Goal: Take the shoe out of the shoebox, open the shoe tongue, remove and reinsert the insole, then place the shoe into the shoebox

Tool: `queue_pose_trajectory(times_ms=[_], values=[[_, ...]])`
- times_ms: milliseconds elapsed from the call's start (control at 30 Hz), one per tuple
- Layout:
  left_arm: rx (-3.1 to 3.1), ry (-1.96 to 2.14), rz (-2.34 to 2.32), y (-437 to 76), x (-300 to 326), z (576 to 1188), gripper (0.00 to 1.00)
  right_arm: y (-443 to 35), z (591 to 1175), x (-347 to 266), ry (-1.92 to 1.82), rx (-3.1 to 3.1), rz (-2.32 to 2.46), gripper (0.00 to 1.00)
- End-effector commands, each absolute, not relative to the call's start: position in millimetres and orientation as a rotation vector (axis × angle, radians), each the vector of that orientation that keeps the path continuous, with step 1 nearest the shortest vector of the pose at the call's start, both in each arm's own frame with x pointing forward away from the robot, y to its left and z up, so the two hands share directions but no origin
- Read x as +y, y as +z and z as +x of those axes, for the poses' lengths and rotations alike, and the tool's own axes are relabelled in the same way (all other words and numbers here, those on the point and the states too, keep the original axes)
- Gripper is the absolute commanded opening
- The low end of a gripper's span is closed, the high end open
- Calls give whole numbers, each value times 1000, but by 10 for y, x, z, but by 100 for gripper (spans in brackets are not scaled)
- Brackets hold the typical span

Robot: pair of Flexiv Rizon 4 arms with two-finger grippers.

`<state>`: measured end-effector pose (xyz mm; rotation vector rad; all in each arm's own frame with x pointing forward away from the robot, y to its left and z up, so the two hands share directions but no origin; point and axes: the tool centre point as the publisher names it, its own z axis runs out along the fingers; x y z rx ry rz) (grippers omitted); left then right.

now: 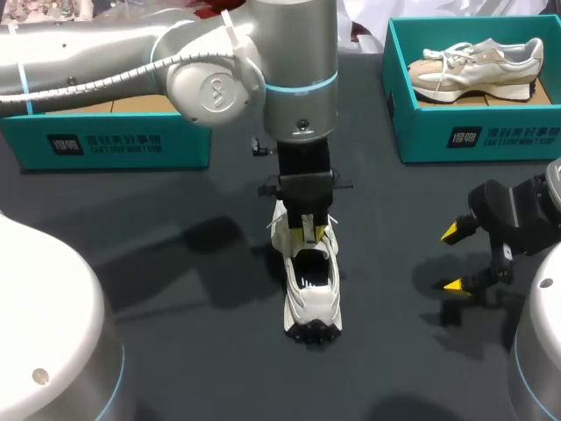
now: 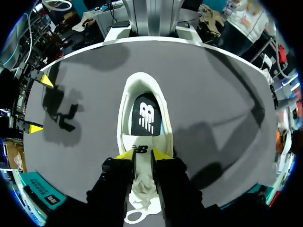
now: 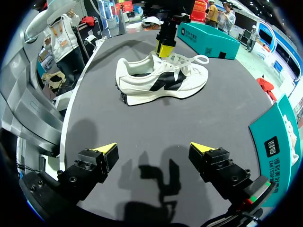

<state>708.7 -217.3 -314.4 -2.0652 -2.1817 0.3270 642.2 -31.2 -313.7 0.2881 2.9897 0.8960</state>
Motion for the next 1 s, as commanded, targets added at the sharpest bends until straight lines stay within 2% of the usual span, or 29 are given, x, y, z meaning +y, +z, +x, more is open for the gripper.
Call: queue_pose_trajectory(times_ms=[33,333,667,1000], values=[[-2163,351,-2038,-3355,-2221,7072,20,-3131,6397,-315,893,2987,289,100],[-2218,372,-2076,-3092,-2085,7105,19,-3131,6397,-315,893,2987,289,100],[-2200,310,-2029,-3538,-2213,6934,22,-3131,6397,-315,893,2987,289,100],[-2326,354,-2102,-2873,-2007,6973,26,-3131,6397,-315,893,2987,289,100]])
